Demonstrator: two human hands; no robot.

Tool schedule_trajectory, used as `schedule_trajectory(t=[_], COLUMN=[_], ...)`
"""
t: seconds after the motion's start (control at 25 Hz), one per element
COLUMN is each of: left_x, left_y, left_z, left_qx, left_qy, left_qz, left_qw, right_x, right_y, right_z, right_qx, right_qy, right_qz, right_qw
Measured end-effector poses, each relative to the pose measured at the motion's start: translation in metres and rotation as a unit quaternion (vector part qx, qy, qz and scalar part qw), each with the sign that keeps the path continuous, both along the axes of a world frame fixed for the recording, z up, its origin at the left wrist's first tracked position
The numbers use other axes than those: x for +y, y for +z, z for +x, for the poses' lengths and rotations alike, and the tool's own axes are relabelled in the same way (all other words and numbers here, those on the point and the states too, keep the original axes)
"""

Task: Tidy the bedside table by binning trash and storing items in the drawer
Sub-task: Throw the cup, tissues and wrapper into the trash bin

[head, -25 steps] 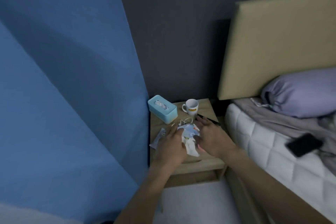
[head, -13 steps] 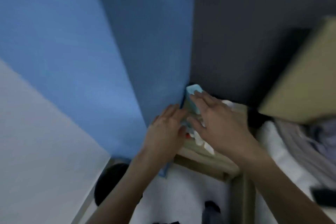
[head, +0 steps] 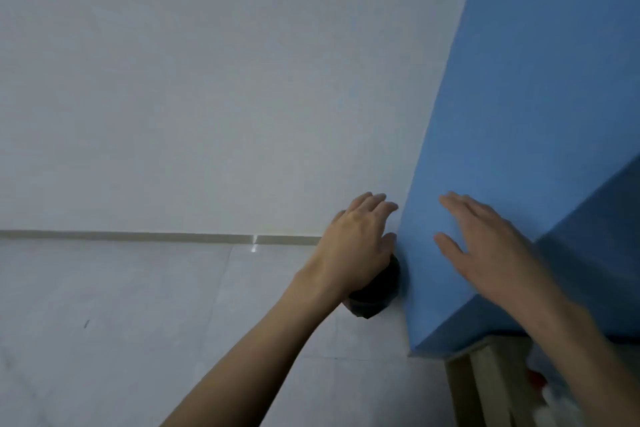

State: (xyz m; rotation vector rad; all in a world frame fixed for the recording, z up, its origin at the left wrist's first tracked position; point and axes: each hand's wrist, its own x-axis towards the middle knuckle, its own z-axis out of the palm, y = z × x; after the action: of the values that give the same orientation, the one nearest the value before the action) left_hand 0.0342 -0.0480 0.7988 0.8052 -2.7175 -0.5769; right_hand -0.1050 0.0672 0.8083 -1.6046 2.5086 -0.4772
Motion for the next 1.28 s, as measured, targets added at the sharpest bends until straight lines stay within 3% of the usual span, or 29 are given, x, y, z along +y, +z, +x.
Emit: schedule_trajectory(t=[0.16,0.32,0.64,0.8,0.96,1.08,1.28], left_x=[-0.041,-0.068,-0.094,-0.1,-0.115,-0.12,-0.096], left_y=[-0.067,-0.182,-0.505,-0.639,-0.713,-0.721,-0.71], left_z=[0.013,-0.017,-0.099,-0.112,-0.111,-0.11,-0.093], left_qx=[-0.048,-0.117,-0.208,-0.257,-0.317,-0.323,-0.308], left_qy=[0.042,0.048,0.058,0.039,-0.012,-0.015,-0.028], left_qz=[0.049,0.109,0.168,0.155,0.102,0.028,-0.002], left_qw=[0.997,0.986,0.962,0.953,0.943,0.946,0.951], right_x=[-0.049,-0.097,-0.14,-0.14,-0.144,-0.15,-0.121], right_y=[-0.081,-0.207,-0.548,-0.674,-0.733,-0.746,-0.743], right_z=[-0.01,-0.033,-0.097,-0.12,-0.124,-0.122,-0.106], right_qx=[-0.062,-0.097,-0.083,-0.064,-0.013,-0.027,-0.061], right_qy=[0.029,0.047,0.088,0.133,0.186,0.163,0.155], right_qz=[0.04,0.127,0.26,0.304,0.286,0.204,0.199], right_qw=[0.997,0.986,0.958,0.941,0.94,0.965,0.966])
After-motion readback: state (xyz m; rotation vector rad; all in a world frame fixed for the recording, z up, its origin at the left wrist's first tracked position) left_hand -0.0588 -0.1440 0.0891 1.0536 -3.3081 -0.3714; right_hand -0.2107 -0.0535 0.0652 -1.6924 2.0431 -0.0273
